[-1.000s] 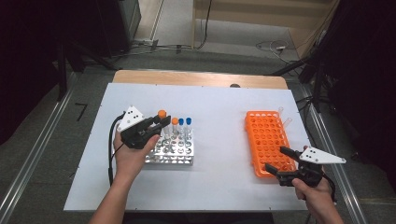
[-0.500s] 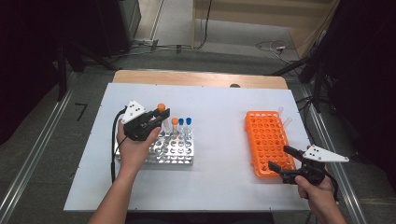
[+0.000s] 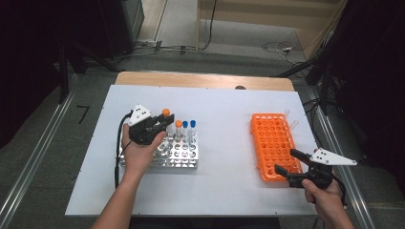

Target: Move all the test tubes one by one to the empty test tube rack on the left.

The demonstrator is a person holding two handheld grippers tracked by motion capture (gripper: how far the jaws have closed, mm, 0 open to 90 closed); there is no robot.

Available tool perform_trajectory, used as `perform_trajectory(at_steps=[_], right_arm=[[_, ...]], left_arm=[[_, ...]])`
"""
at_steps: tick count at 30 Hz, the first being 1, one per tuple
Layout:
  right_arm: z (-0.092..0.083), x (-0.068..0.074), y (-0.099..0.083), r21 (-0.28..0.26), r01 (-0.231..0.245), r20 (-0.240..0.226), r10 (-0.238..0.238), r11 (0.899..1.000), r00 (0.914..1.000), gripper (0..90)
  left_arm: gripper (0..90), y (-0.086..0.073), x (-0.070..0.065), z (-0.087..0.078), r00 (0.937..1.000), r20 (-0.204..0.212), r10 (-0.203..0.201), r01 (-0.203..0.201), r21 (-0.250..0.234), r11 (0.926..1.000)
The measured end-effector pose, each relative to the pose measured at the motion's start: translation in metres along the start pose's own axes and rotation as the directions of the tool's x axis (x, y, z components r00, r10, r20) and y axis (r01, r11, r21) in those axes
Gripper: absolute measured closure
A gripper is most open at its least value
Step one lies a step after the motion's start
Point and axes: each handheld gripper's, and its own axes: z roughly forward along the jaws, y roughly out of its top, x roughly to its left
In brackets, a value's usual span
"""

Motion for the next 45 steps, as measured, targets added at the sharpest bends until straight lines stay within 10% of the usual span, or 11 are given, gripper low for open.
perform_trajectory(at_steps=[24,32,45], right_arm=[[-0.001,-0.004,-0.001,-0.001,-0.009,0.011,0.009,1.000,0.9999,8.5],[-0.002,-0.007,0.000,-0.009,-0.021,0.012,0.021,1.000,0.9997,9.2],[-0.003,-0.012,0.004,-0.026,-0.040,0.047,0.041,0.999,0.9980,9.4]], left_arm=[[70.1,-0.004,-0.011,0.002,0.9994,-0.032,0.015,-0.010,0.145,0.9893],[48.1,-0.004,-0.009,-0.008,0.9992,-0.039,-0.006,0.011,0.111,0.9937],[8.0,-0.007,-0.029,-0.030,0.9972,0.074,0.015,-0.020,0.063,0.9978]])
